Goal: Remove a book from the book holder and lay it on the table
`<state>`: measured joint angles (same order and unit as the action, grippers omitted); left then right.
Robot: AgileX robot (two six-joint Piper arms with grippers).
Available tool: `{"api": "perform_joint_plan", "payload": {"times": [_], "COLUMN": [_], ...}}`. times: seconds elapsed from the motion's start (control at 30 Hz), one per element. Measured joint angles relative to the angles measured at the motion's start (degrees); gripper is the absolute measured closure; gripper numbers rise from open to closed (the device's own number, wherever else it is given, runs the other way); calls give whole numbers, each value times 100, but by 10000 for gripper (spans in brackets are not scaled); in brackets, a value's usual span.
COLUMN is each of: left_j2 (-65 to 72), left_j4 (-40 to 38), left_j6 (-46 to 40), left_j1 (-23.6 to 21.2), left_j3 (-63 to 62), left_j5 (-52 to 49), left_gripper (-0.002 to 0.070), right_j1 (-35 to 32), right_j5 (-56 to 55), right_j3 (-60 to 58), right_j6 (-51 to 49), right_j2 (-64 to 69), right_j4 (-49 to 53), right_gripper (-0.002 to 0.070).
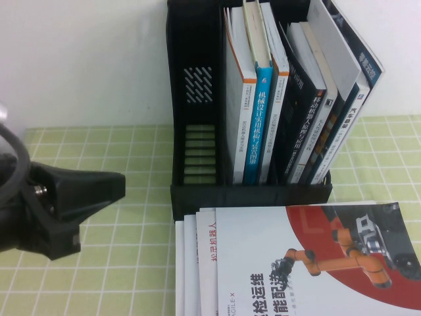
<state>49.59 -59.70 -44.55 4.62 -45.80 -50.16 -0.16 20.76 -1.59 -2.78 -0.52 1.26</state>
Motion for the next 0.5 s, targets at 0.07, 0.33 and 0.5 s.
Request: {"api": "perform_joint_plan", "payload": {"times": [0.07,0.33,0.5], "left_j2": [0,254,559], "left_j4": [0,-301,-384], "left_j6": [-193,-912,-1153], "left_j1": [0,94,648], "left_j3": [0,-23,-143], "left_j5": [288,1209,1299], "left_gripper": [678,677,648], "right_j1": [0,0,0], "right_j5": [0,0,0], "right_j3": [0,0,0], "right_j6": [0,0,0], "right_j2": [0,0,0], "right_j4": [0,0,0], "right_gripper": [678,678,678]}}
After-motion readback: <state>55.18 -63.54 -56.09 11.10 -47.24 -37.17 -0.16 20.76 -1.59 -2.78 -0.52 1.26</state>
